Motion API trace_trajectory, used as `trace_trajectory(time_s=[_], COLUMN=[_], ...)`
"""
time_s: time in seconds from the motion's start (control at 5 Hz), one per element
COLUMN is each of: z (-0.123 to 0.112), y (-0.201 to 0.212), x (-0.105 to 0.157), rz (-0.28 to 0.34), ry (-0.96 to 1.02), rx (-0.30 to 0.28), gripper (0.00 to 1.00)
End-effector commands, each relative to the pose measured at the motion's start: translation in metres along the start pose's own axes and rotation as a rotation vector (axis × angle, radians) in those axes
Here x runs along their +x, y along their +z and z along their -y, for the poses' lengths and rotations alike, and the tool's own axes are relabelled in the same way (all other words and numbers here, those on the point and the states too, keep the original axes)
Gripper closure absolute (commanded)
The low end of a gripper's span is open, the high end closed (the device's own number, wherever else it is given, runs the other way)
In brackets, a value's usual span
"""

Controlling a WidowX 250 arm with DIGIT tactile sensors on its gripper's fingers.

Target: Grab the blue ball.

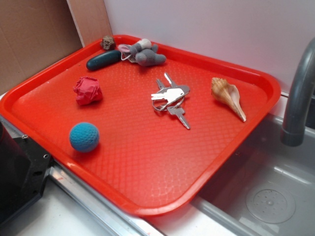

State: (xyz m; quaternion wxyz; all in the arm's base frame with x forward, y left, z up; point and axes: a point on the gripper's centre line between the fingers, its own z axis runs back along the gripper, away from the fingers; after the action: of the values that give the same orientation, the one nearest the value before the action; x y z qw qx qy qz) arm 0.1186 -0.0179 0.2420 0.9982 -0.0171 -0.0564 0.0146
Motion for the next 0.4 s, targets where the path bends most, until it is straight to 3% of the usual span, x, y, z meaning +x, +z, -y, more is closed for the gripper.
trace_trajectory(time_s=[0.0,0.2], z=[0.0,-0.002], y=[0.0,-0.052], x=[0.0,0.014], rz=[0.0,-0.084], ry=[0.0,0.019], rx=[0.0,0.04], gripper=[0.0,0.0])
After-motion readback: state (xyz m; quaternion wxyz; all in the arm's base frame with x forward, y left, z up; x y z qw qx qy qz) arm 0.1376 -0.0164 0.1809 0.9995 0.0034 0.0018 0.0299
